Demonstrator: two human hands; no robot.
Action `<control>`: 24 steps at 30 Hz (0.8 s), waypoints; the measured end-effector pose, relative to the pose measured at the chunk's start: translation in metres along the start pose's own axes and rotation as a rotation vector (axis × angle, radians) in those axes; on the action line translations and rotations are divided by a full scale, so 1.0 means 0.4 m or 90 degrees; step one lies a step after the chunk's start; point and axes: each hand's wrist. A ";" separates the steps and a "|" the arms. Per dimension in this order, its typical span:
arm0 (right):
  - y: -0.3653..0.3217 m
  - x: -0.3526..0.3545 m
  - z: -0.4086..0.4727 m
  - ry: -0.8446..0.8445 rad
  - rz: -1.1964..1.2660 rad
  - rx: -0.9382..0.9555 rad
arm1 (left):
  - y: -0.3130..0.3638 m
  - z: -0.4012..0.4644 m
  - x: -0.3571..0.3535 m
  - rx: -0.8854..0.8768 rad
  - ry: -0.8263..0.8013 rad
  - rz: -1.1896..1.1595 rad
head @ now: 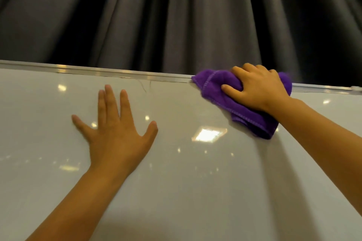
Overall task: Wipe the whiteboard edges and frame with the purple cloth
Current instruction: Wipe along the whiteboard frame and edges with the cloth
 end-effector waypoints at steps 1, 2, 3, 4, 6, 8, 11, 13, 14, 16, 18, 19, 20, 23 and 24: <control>-0.004 0.005 0.002 0.001 0.007 0.006 | 0.021 0.006 0.008 -0.021 0.022 0.001; -0.003 0.010 0.004 0.005 0.013 0.012 | 0.053 0.012 0.014 -0.051 0.060 -0.003; -0.001 0.014 0.006 0.011 0.020 0.020 | 0.093 0.018 0.021 -0.083 0.102 -0.014; 0.007 0.019 0.008 0.017 0.027 0.029 | 0.143 0.022 0.026 -0.106 0.131 -0.028; 0.036 0.031 0.013 0.021 0.041 0.041 | 0.248 0.029 0.024 -0.124 0.126 -0.048; 0.089 0.046 0.022 0.008 0.044 0.038 | 0.320 0.033 -0.001 -0.121 0.069 -0.021; 0.223 0.060 0.026 -0.029 0.031 0.034 | 0.346 0.037 -0.035 -0.113 0.021 0.029; 0.319 0.055 0.015 -0.048 0.029 0.024 | 0.341 0.034 -0.045 -0.115 0.025 0.027; 0.367 0.053 0.007 -0.053 0.030 0.018 | 0.346 0.033 -0.048 -0.115 0.024 0.027; 0.443 0.048 -0.009 -0.047 0.037 0.005 | 0.354 0.031 -0.049 -0.113 0.017 0.026; 0.497 0.044 -0.021 -0.035 0.034 0.005 | 0.361 0.029 -0.049 -0.109 0.012 0.026; 0.510 0.044 -0.025 -0.032 0.031 0.005 | 0.364 0.028 -0.048 -0.111 0.011 0.028; 0.516 0.044 -0.028 -0.030 0.029 0.004 | 0.367 0.025 -0.045 -0.114 0.006 0.031; 0.488 0.041 -0.027 -0.017 0.028 -0.019 | 0.372 0.024 -0.035 -0.109 -0.006 0.028; 0.466 0.041 -0.027 -0.005 0.026 -0.027 | 0.372 0.024 -0.031 -0.105 -0.008 0.029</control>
Point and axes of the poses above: each hand's wrist, its own z-axis towards the middle knuckle, its own x-axis out of the back of the hand, y = z × x, and after that the axes turned 15 degrees about -x, right-handed
